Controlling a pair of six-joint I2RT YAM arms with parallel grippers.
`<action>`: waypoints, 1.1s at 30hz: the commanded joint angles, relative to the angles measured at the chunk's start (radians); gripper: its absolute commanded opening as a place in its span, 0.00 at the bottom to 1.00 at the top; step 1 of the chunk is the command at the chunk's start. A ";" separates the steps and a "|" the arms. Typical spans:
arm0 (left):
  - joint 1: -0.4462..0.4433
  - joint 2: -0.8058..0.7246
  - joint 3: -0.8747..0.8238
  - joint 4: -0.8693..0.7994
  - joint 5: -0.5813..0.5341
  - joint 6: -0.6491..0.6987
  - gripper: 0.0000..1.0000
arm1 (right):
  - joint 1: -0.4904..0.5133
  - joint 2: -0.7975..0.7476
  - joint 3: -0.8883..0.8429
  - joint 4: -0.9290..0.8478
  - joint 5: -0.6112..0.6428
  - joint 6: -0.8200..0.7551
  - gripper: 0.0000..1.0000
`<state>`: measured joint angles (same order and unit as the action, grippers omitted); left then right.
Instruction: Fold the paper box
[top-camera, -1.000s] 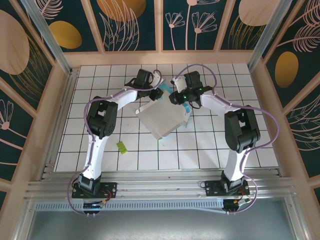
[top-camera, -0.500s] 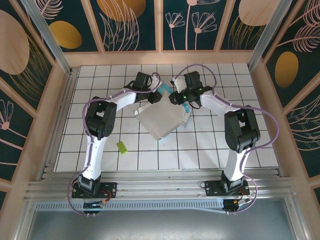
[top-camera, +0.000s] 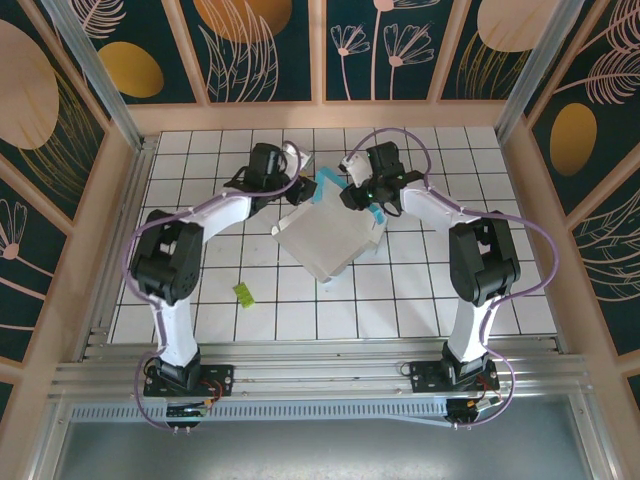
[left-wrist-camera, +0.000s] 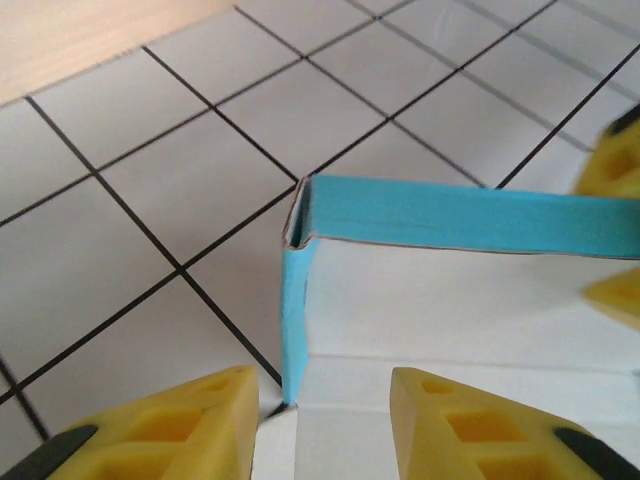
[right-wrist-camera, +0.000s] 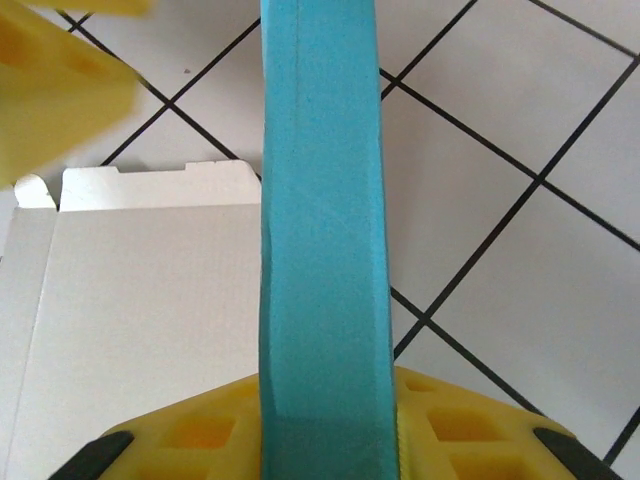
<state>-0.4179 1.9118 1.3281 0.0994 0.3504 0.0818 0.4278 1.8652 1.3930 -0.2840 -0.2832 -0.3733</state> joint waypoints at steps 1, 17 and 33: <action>0.024 -0.160 -0.111 0.184 -0.039 -0.179 0.41 | 0.030 -0.035 0.055 -0.054 0.027 -0.163 0.30; 0.113 -0.405 -0.323 0.120 -0.206 -0.584 0.52 | 0.102 0.122 0.252 -0.124 -0.168 -0.847 0.28; 0.149 -0.258 -0.209 0.027 -0.033 -0.743 0.49 | 0.088 0.208 0.403 -0.197 -0.189 -0.742 0.53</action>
<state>-0.2756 1.6272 1.0790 0.1493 0.2562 -0.6197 0.5243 2.1105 1.7668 -0.4934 -0.4427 -1.1564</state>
